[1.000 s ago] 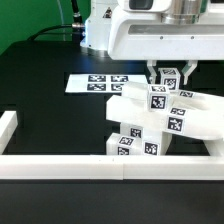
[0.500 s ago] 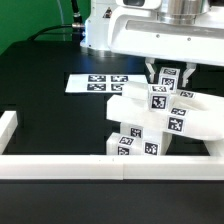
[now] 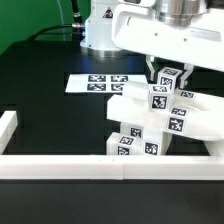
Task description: Assemble chair
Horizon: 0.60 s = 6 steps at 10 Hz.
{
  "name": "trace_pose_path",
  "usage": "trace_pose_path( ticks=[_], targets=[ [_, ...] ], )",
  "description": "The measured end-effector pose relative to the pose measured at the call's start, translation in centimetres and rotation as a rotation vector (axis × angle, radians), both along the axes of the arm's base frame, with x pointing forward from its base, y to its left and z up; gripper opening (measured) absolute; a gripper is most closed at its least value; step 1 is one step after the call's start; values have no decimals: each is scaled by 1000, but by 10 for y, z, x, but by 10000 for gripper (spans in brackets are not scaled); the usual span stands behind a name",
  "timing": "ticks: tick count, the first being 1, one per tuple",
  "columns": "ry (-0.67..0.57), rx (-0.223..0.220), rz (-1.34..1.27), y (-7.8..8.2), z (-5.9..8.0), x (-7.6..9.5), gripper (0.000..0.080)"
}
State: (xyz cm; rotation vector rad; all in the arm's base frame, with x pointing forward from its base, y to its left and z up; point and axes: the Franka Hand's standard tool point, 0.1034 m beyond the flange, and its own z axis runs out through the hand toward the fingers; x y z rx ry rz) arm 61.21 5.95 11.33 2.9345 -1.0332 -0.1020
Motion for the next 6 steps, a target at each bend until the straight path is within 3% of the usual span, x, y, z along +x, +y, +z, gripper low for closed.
trace_pose_path(
  ticks=[6],
  targets=[
    [-2, -24, -355, 1, 0, 0, 281]
  ],
)
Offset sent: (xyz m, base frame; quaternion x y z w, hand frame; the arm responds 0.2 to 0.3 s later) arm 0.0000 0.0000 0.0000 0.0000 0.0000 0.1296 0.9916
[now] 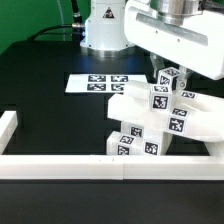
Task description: Assemble chair
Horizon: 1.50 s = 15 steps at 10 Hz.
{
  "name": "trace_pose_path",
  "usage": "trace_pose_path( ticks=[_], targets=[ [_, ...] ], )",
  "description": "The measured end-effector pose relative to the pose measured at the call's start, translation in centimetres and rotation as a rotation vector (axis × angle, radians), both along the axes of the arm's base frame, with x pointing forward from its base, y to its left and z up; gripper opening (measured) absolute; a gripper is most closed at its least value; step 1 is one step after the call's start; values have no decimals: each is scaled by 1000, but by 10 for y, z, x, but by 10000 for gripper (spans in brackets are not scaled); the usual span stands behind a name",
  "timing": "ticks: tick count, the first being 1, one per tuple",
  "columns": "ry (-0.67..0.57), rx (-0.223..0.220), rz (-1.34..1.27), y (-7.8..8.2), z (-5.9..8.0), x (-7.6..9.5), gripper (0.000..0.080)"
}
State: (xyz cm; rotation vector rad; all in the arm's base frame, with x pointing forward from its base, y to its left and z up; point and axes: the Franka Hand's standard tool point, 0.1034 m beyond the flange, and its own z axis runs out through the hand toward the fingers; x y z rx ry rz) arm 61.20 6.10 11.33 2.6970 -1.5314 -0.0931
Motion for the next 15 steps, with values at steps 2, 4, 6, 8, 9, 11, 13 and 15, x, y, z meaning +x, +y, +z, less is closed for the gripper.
trace_pose_path(
  ticks=[2, 4, 6, 8, 9, 11, 13, 15],
  targets=[
    [0, -7, -105, 1, 0, 0, 281],
    [-1, -11, -160, 1, 0, 0, 281],
    [0, -8, -120, 1, 0, 0, 284],
    [1, -8, -103, 0, 0, 0, 503],
    [2, -2, 15, 0, 0, 0, 622],
    [2, 10, 179, 0, 0, 0, 641],
    [3, 21, 354, 0, 1, 0, 648],
    [1, 33, 530, 0, 0, 0, 649]
  ],
)
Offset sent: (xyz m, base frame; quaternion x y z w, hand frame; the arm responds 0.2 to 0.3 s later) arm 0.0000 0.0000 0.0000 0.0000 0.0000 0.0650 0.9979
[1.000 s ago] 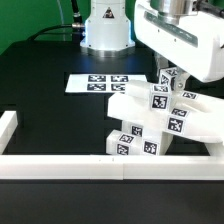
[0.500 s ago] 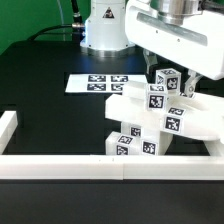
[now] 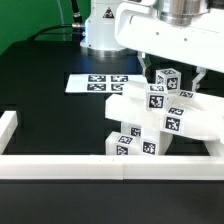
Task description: Assemble chair
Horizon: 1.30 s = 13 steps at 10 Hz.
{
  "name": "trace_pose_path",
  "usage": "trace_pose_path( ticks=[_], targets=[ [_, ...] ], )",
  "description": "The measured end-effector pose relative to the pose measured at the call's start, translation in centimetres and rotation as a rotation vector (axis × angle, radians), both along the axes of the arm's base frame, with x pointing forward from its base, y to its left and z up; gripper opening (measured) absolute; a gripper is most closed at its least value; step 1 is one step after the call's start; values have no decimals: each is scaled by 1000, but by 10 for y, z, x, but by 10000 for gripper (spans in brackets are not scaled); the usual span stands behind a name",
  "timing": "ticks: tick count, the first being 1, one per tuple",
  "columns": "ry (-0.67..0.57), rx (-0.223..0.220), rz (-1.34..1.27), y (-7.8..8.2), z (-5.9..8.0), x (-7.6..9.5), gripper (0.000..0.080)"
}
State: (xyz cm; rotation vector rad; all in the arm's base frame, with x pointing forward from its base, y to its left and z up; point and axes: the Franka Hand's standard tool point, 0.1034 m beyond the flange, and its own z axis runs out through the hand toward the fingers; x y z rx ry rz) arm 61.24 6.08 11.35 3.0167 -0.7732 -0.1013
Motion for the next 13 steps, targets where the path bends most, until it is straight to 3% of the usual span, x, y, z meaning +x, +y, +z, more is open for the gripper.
trace_pose_path(
  ticks=[9, 11, 12, 13],
  targets=[
    [6, 38, 577, -5, 0, 0, 649],
    [6, 38, 577, -6, 0, 0, 392],
    [6, 38, 576, -6, 0, 0, 392],
    [6, 38, 576, -7, 0, 0, 286]
  ],
)
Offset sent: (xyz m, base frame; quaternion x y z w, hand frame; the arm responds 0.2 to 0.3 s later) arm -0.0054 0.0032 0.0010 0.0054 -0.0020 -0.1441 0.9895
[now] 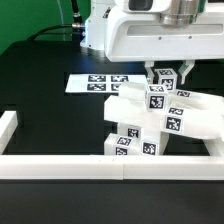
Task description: Assemble chair
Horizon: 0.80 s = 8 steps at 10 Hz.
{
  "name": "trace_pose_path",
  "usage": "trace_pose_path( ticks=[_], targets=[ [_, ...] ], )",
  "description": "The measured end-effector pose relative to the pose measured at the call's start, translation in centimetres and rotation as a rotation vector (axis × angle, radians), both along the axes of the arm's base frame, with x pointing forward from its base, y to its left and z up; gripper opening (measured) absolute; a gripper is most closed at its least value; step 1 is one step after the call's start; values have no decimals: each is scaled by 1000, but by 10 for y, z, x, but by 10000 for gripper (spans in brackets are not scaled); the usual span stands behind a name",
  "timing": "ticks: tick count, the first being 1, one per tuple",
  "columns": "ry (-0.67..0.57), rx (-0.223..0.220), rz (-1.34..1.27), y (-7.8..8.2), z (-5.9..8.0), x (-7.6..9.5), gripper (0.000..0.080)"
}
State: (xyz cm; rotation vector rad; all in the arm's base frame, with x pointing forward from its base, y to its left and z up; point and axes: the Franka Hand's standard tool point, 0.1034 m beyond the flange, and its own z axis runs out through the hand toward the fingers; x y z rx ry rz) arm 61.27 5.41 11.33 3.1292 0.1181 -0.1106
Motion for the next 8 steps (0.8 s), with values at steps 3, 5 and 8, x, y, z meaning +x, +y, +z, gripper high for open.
trace_pose_path(
  ticks=[3, 5, 8],
  targets=[
    [0, -2, -49, 0, 0, 0, 286],
    [-2, -10, -167, 0, 0, 0, 286],
    [-4, -26, -415, 0, 0, 0, 287]
  ],
)
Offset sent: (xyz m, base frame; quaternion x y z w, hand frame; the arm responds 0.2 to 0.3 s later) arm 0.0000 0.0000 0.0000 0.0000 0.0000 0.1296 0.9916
